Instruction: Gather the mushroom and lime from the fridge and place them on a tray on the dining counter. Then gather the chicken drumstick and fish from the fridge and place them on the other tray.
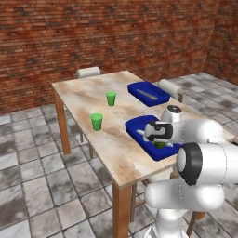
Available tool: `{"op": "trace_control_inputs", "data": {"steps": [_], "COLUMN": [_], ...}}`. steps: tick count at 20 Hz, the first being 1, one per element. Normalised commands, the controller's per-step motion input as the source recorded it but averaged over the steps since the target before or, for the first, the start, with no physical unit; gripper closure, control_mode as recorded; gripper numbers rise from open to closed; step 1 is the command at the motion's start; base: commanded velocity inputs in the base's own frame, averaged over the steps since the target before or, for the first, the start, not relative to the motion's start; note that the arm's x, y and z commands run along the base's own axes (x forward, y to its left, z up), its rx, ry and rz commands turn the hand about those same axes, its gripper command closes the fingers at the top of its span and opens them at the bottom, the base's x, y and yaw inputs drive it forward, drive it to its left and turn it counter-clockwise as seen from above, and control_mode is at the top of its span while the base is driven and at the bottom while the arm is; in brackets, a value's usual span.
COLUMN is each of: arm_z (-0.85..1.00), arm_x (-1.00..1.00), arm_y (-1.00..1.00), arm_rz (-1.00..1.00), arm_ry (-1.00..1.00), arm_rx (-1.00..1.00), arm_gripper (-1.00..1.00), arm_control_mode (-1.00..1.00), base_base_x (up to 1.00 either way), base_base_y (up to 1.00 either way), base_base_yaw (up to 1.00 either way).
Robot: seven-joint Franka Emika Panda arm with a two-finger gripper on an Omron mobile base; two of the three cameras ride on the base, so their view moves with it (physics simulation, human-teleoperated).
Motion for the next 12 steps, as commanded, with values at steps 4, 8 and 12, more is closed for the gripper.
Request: {"op": "trace_control_inputs", "data": {"steps": [4,8,12], "arm_z": [-0.26,-0.24,-0.22], "arm_x": [0.19,0.06,0.01], "arm_y": [0.0,0.0,0.0], "arm_rz": [0.0,0.0,0.0], "arm_ry": [0.06,0.06,0.08], "arm_rx": [0.0,0.0,0.0], "arm_gripper": [1.0,1.0,1.0], "arm_control_mode": [-1.0,-1.0,-1.0], "base_base_x": [0.0,0.0,0.0], "base_base_y": [0.0,0.0,0.0], "base_base_yaw": [0.0,0.0,0.0]}}
